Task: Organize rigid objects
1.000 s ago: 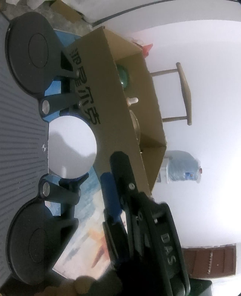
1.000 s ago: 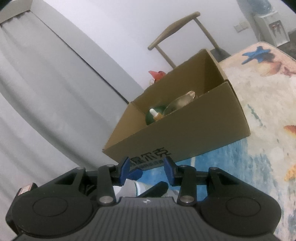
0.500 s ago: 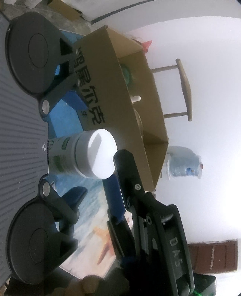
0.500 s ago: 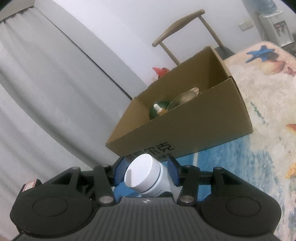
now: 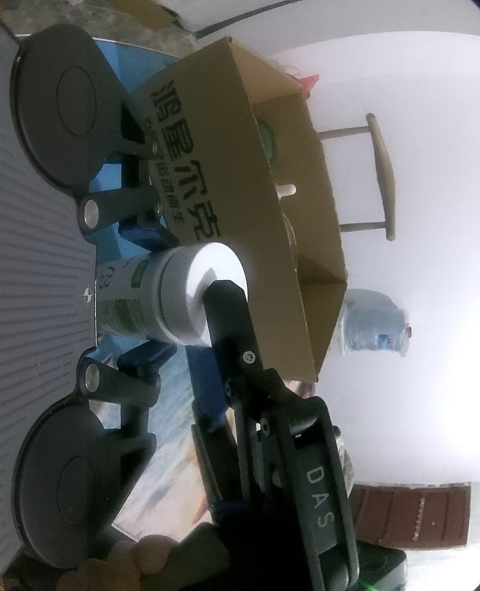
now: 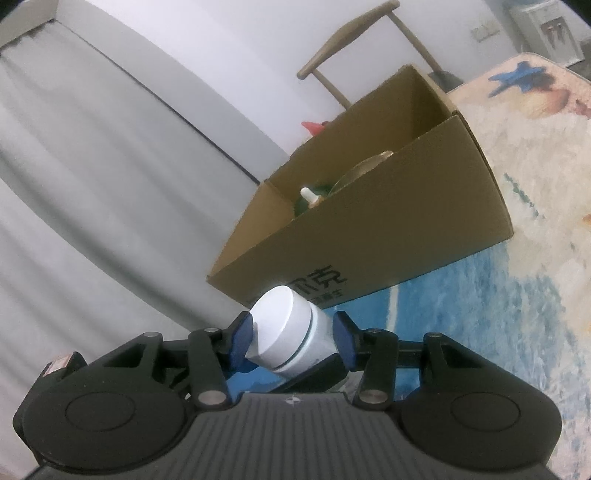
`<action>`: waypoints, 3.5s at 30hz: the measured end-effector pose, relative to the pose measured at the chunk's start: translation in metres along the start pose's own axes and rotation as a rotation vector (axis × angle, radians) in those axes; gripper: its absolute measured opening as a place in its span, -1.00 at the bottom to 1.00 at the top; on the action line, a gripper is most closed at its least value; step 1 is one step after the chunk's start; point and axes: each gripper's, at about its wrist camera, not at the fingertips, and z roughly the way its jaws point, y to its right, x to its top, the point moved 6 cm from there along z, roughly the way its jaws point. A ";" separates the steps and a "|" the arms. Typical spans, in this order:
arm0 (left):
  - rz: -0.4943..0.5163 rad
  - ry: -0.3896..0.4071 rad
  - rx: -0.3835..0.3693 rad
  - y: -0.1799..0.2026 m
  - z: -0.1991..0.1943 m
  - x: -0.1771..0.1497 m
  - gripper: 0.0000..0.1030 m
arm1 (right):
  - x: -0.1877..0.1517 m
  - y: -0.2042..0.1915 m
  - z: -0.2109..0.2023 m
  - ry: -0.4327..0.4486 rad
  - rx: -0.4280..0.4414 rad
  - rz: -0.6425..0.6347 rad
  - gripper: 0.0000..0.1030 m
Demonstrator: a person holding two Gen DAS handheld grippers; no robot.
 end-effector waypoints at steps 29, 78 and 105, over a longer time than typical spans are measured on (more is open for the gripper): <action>0.099 0.270 0.038 0.007 0.017 0.189 0.02 | 0.169 -0.082 -0.051 0.225 -0.001 -0.390 -0.05; -0.022 0.015 -0.014 -0.005 0.034 0.150 0.91 | 0.167 -0.002 -0.050 0.157 -0.027 -0.196 0.11; -0.206 -0.030 0.421 -0.094 -0.028 0.062 1.00 | 0.057 -0.064 -0.051 0.220 -0.501 -0.374 1.00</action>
